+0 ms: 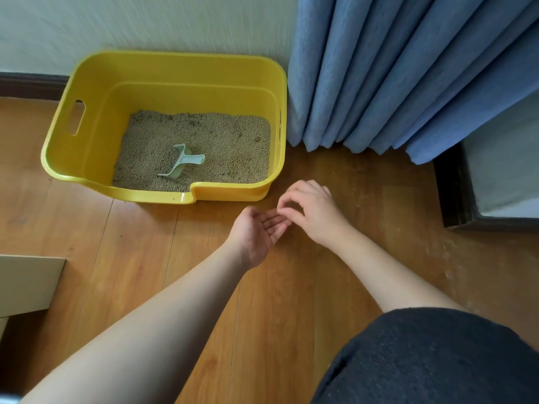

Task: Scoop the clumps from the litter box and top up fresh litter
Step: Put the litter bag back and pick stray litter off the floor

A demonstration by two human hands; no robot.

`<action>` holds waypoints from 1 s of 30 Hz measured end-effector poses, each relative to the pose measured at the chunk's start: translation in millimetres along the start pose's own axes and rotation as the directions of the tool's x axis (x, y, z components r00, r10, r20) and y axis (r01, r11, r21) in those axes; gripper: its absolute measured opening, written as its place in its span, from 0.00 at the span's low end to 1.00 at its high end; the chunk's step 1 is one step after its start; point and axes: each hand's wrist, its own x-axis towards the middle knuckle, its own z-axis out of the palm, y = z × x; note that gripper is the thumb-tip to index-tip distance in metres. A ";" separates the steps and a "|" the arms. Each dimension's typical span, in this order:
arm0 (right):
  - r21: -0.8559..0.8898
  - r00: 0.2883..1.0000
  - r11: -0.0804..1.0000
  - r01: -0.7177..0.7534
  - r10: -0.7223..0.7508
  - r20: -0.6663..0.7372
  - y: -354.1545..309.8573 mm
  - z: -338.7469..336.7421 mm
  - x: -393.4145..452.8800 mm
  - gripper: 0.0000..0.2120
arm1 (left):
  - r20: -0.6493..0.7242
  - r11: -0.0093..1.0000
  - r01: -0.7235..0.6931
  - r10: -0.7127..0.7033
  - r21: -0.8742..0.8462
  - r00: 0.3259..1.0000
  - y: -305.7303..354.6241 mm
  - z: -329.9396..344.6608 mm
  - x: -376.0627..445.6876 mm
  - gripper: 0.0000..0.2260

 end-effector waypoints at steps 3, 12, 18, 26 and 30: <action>-0.032 0.995 0.999 0.038 -0.035 0.091 0.8 -3.3 -0.9 0.05 | 0.004 1.000 -0.009 0.009 -0.018 1.000 -1.6 6.0 0.6 0.20; -0.038 0.835 0.834 -0.550 0.550 0.000 60.8 35.1 -0.1 0.09 | -0.025 1.000 0.000 0.000 0.017 1.000 0.7 -1.9 0.5 0.22; -0.205 0.830 0.823 -0.530 0.553 0.073 62.0 64.5 -0.9 0.14 | -0.015 1.000 -0.006 0.007 0.008 1.000 4.3 -8.0 -3.4 0.23; -0.312 0.804 0.792 -0.525 0.581 0.125 61.8 65.2 6.1 0.10 | -0.029 1.000 -0.029 0.029 0.012 0.999 10.2 -18.6 -8.1 0.23; -0.140 0.869 0.858 -0.493 0.494 -0.034 38.6 50.0 2.5 0.08 | -0.045 0.999 -0.029 0.030 0.026 0.999 9.0 -20.0 -3.3 0.23</action>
